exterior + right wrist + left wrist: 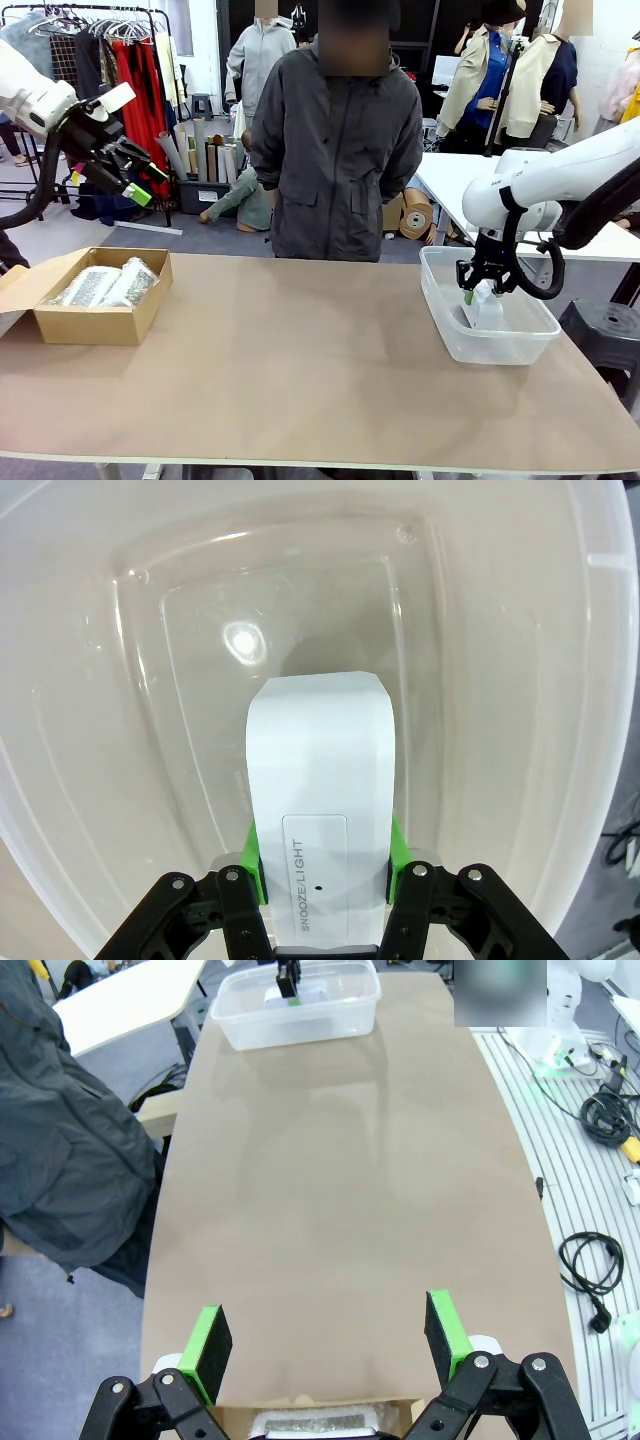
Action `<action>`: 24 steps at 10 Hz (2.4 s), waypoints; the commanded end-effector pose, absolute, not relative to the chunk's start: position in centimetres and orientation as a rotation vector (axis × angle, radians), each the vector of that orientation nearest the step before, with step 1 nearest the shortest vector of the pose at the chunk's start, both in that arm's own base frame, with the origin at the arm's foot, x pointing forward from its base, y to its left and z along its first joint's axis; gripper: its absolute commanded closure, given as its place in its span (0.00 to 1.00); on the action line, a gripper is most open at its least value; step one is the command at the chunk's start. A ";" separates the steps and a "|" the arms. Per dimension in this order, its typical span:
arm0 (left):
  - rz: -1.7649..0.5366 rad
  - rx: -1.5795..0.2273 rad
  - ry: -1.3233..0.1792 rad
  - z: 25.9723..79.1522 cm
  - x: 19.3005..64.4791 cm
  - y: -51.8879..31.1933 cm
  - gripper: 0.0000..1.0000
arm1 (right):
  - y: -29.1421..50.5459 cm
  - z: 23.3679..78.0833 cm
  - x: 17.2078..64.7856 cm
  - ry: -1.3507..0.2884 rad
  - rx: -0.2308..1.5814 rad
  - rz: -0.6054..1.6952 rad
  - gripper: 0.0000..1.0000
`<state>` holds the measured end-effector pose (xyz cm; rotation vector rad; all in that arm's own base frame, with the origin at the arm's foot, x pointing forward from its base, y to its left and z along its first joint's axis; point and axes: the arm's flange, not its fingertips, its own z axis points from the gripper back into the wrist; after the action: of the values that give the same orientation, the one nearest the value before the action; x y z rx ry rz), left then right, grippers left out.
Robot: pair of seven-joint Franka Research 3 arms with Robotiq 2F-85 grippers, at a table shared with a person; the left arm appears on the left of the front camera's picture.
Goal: Separate and place wrapped and unwrapped clocks.
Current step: If the picked Digital clock is wrapped, place it in the Package Box ; if not, place it in the Organizing box.
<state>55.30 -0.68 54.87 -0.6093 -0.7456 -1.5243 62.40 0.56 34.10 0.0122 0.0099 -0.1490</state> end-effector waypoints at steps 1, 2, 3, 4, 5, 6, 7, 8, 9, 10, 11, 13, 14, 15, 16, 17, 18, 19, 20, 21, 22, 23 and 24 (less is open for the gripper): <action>-1.525 -0.607 -0.749 55.0 55.1 -0.7 0.00 | 0.4 34.3 62.9 -0.011 0.054 -0.124 0.79; -1.525 -0.607 -0.749 55.0 55.1 -0.7 0.00 | 0.4 34.3 62.8 -0.006 0.054 -0.122 0.63; -1.525 -0.607 -0.749 55.0 55.1 -0.7 0.00 | 0.4 34.3 62.9 -0.006 0.055 -0.121 0.46; -1.525 -0.607 -0.749 55.0 55.1 -0.7 0.00 | 0.3 34.3 62.8 -0.005 0.055 -0.120 0.28; -1.525 -0.607 -0.749 55.0 55.1 -0.7 0.00 | 0.3 34.3 62.9 -0.003 0.054 -0.116 0.10; -1.525 -0.607 -0.749 55.0 55.1 -0.7 0.00 | 0.4 34.2 62.8 -0.003 0.057 -0.116 0.00; -1.525 -0.607 -0.749 55.0 55.1 -0.7 0.00 | 0.3 34.3 62.8 -0.002 0.055 -0.112 0.00; -1.525 -0.607 -0.749 55.0 55.1 -0.7 0.00 | 0.3 34.4 62.7 -0.008 0.055 -0.108 0.00; -1.525 -0.607 -0.749 55.0 55.1 -0.7 0.00 | 0.3 34.7 62.6 -0.008 0.047 -0.092 0.00; -1.525 -0.607 -0.749 55.0 55.1 -0.7 0.00 | 0.3 35.1 62.4 -0.011 0.042 -0.083 0.00; -1.525 -0.607 -0.749 55.0 55.1 -0.7 0.00 | 0.4 35.5 62.2 -0.016 0.040 -0.076 0.00; -1.525 -0.607 -0.749 55.0 55.1 -0.7 0.00 | 0.3 36.0 62.1 -0.022 0.034 -0.068 0.00; -1.525 -0.607 -0.749 55.0 55.1 -0.7 0.00 | 0.4 36.1 62.0 0.011 0.048 -0.062 0.00; -1.525 -0.607 -0.749 55.0 55.1 -0.7 0.00 | 0.6 35.6 62.4 -0.017 0.015 -0.095 0.00; -1.525 -0.607 -0.749 55.0 55.1 -0.7 0.00 | 0.6 35.6 62.4 -0.017 0.015 -0.095 0.00; -1.525 -0.607 -0.749 55.0 55.1 -0.7 0.00 | 0.6 35.6 62.4 -0.017 0.015 -0.095 0.00; -1.525 -0.607 -0.749 55.0 55.1 -0.7 0.00 | 0.6 35.6 62.4 -0.017 0.015 -0.095 0.00; -1.525 -0.607 -0.749 55.0 55.1 -0.7 0.00 | 0.6 35.6 62.4 -0.017 0.015 -0.095 0.00; -1.525 -0.607 -0.749 55.0 55.1 -0.7 0.00 | 0.6 35.6 62.4 -0.017 0.015 -0.095 0.00; -1.525 -0.607 -0.749 55.0 55.1 -0.7 0.00 | 0.6 35.6 62.4 -0.017 0.015 -0.095 0.00; -1.525 -0.607 -0.749 55.0 55.1 -0.7 0.00 | 0.6 35.6 62.4 -0.017 0.015 -0.095 0.00; -1.525 -0.607 -0.749 55.0 55.1 -0.7 0.00 | 0.6 35.6 62.4 -0.017 0.015 -0.095 0.00; -1.525 -0.607 -0.749 55.0 55.1 -0.7 0.00 | 0.6 35.5 62.3 -0.006 0.014 -0.091 0.00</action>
<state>55.30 -0.68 54.87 -0.6093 -0.7456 -1.5243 62.27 0.63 35.45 0.0135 -0.0051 -0.0912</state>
